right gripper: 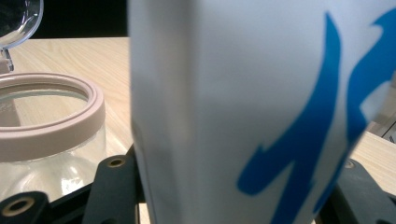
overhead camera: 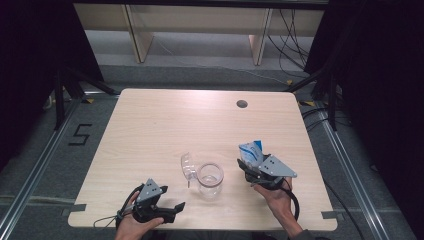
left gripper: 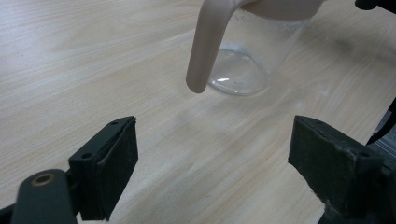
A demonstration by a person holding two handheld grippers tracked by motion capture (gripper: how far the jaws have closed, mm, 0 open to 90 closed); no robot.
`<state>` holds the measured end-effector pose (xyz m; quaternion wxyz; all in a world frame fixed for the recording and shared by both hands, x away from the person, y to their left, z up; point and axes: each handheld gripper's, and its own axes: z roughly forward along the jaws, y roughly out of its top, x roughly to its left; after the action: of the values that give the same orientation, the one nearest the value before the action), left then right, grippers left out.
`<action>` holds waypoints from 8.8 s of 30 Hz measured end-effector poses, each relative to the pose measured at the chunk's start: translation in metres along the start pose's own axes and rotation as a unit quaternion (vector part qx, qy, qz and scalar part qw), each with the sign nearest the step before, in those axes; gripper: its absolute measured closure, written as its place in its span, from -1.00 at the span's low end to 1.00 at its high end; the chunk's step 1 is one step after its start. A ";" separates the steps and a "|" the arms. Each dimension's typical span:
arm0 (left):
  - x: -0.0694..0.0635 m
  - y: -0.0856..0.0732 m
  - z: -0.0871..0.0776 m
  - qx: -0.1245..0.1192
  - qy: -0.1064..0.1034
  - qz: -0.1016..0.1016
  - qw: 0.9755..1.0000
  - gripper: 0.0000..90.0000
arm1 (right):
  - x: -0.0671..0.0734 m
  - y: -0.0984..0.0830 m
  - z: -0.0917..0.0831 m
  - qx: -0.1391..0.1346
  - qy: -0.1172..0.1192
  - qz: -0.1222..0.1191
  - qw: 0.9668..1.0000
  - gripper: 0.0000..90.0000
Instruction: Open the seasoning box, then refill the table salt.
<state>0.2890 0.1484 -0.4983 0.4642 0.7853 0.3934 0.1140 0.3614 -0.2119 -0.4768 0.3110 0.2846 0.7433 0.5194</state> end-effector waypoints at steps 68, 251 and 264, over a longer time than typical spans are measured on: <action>0.000 -0.002 -0.003 -0.002 0.008 0.006 1.000 -0.66 | 0.023 0.008 0.002 0.040 0.001 -0.254 0.966 0.02; 0.000 -0.001 -0.003 0.000 0.009 0.019 1.000 -0.66 | 0.047 0.021 0.014 0.120 -0.059 -0.562 0.816 0.08; 0.000 -0.002 -0.002 0.000 0.009 0.018 1.000 -0.66 | 0.048 0.023 0.015 0.115 -0.060 -0.575 0.808 0.09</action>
<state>0.2870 0.1503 -0.4984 0.4585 0.7912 0.3834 0.1291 0.3441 -0.1605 -0.4667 0.5621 -0.1307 0.8049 0.1383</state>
